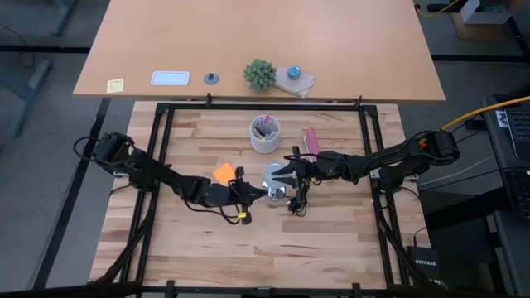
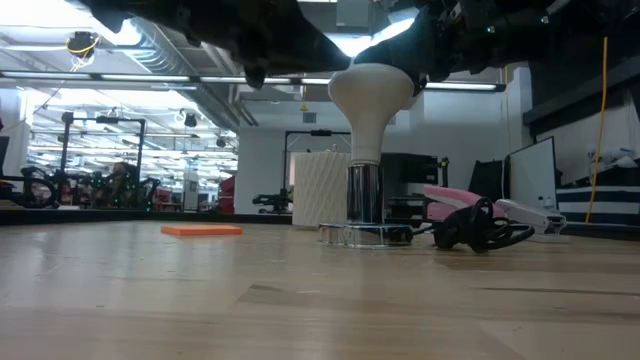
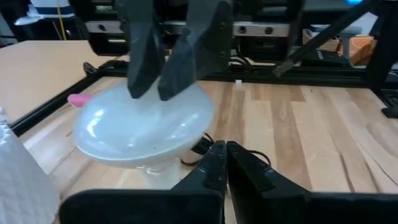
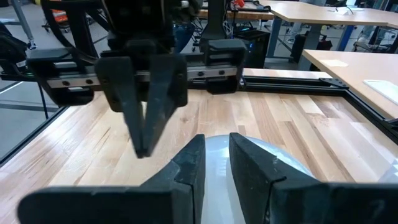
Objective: Screw lightbulb
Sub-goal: Insert the lightbulb into the lamp
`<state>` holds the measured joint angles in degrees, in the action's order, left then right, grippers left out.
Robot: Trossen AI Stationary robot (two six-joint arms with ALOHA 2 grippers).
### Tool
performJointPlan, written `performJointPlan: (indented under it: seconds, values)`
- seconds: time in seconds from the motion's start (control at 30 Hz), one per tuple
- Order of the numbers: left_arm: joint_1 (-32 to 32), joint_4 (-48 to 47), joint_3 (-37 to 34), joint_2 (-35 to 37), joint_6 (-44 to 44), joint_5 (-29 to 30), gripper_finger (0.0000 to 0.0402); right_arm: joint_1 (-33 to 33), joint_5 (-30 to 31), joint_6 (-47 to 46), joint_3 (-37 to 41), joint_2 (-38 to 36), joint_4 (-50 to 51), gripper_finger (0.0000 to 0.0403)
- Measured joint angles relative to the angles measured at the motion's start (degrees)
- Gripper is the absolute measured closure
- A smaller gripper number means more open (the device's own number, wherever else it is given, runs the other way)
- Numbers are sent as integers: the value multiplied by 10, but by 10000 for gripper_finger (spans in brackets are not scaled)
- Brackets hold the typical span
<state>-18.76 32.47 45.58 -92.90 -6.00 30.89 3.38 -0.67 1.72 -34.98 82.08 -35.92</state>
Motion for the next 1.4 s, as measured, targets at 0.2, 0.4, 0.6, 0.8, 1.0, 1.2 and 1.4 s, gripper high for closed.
performJointPlan:
  seconds: [0.2,0.4,0.6,0.8,1.0,1.2,1.4]
  values:
    - [14,0,0,0,-2,0,399,0,0,-1,0,0,0,327]
    - [17,-2,0,0,0,21,400,0,0,-1,0,0,0,327]
    - [10,-6,0,0,0,73,400,0,-15,-2,0,0,0,327]
    - [10,-7,0,0,0,94,400,0,-18,-2,0,0,1,327]
    - [10,-12,0,0,-5,116,400,0,-20,-1,0,0,1,327]
    - [13,-47,0,-1,-29,152,400,1,-38,-1,0,0,0,327]
    - [21,-47,0,-1,-28,165,401,0,-38,-1,0,0,0,327]
